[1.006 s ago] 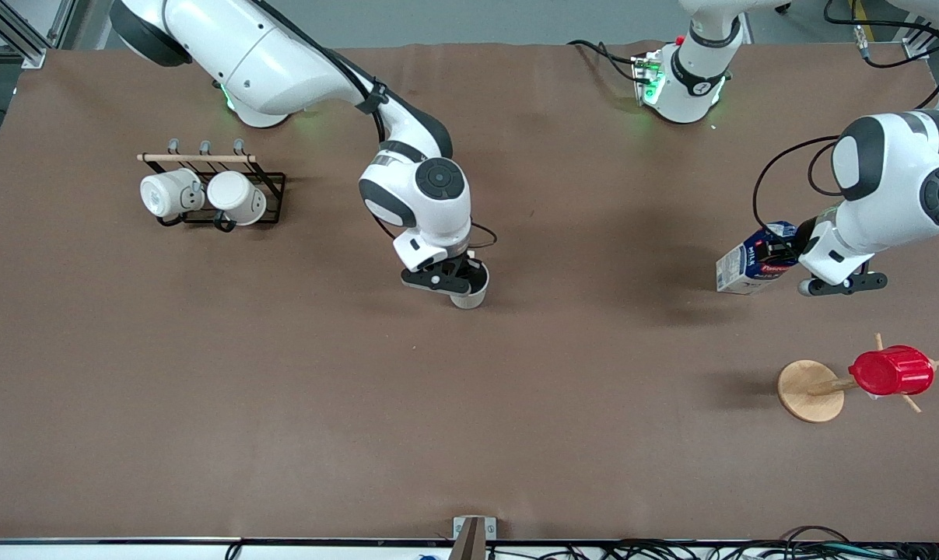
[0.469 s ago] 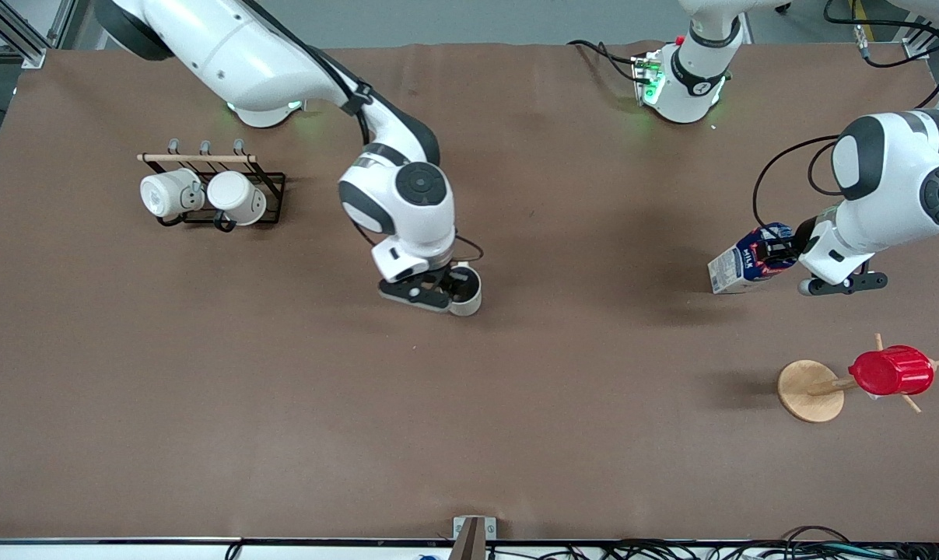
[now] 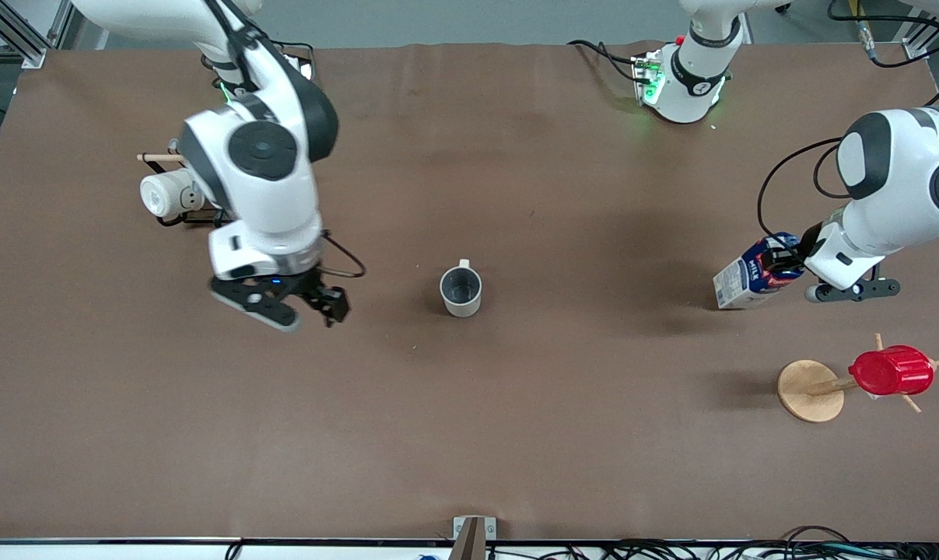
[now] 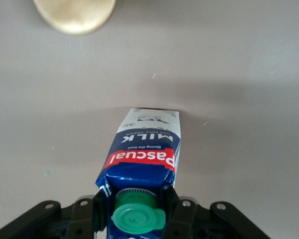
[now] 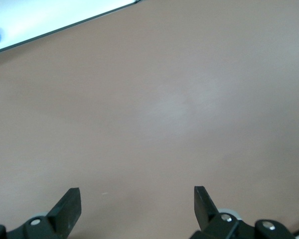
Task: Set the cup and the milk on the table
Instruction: 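Release the mug and withdraw the right gripper while the left lifts carton, then carry the milk carton with the left gripper beside the mug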
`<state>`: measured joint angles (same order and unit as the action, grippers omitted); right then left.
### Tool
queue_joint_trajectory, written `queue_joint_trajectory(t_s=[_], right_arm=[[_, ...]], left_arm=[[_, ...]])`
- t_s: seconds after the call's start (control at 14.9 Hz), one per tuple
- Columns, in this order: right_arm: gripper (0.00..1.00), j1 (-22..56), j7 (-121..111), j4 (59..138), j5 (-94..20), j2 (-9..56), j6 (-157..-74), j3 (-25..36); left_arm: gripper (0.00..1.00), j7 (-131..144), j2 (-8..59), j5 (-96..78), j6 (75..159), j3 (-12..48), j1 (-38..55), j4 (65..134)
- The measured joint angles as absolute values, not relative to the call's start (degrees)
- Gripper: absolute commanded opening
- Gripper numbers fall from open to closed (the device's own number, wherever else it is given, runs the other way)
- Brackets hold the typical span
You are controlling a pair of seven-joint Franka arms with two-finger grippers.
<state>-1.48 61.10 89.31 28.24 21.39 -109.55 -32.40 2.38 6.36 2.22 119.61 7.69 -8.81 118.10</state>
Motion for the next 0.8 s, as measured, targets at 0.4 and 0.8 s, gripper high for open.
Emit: queue_joint_trajectory(t_s=[0.4, 0.8], right_arm=[[1.00, -2.5, 27.7, 89.3, 10.9, 9.5, -101.6, -14.3], [1.00, -2.6, 6.9, 89.2, 3.1, 0.4, -91.7, -2.7]], left_arm=[[0.10, 2.4, 13.0, 2.2, 115.1, 13.9, -6.9, 102.7], [0.08, 13.7, 20.6, 2.3, 112.3, 14.6, 5.0, 94.0]])
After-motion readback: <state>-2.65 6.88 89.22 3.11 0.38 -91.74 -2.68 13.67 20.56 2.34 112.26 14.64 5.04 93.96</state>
